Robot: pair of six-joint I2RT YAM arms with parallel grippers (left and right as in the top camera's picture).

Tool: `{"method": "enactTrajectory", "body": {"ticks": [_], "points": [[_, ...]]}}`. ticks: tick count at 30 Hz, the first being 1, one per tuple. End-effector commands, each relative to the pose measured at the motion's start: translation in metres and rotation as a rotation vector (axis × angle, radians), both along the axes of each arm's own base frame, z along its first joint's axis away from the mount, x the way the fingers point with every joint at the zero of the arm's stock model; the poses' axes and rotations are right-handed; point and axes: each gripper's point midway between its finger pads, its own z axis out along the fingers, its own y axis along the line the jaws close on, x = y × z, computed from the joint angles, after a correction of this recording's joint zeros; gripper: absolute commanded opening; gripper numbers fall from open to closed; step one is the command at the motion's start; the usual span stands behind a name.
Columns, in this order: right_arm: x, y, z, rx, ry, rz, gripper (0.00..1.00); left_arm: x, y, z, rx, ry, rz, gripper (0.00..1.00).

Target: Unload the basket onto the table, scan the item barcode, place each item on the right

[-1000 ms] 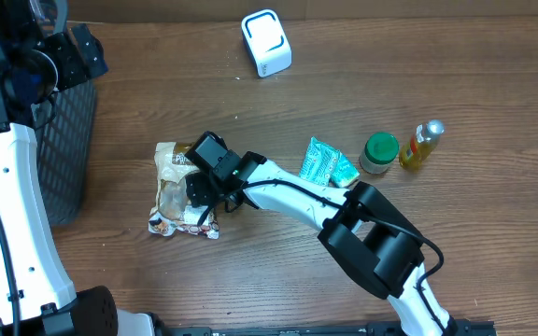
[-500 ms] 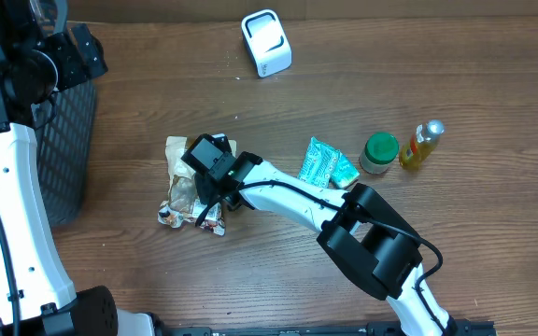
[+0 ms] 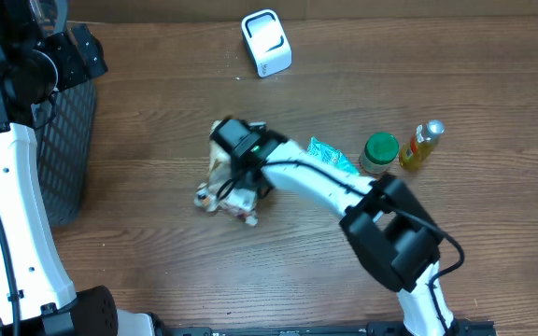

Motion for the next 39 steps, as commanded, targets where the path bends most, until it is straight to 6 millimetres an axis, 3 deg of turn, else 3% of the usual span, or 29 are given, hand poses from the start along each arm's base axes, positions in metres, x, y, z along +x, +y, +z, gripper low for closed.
{"method": "enactTrajectory", "body": {"ticks": [1,9,13,18,28,31,34,39], "points": [[0.004,-0.01,0.014,0.041,0.012,0.03,0.54,0.002,-0.002,0.009,0.013,-0.023,-0.018,1.0],[-0.001,-0.002,0.021,0.132,0.069,0.038,0.63,0.002,-0.002,0.009,0.013,-0.023,-0.017,0.99],[-0.014,0.004,0.021,0.176,0.135,0.045,0.66,0.002,-0.002,0.009,0.013,-0.023,-0.018,1.0],[-0.027,-0.002,0.018,0.175,0.214,-0.066,0.71,0.002,-0.002,0.009,0.013,-0.023,-0.018,1.0],[-0.051,0.025,0.024,0.287,0.313,0.057,0.75,0.002,-0.002,0.009,0.013,-0.023,-0.017,1.0],[-0.055,0.029,0.037,0.351,0.341,0.125,0.75,0.002,-0.002,0.009,0.013,-0.023,-0.017,1.0],[-0.047,0.024,0.057,0.402,0.326,0.159,0.76,0.002,-0.002,0.009,0.013,-0.023,-0.018,1.0],[-0.026,0.006,0.085,0.428,0.247,0.197,0.88,0.002,-0.002,0.009,0.013,-0.023,-0.018,1.0]]}}
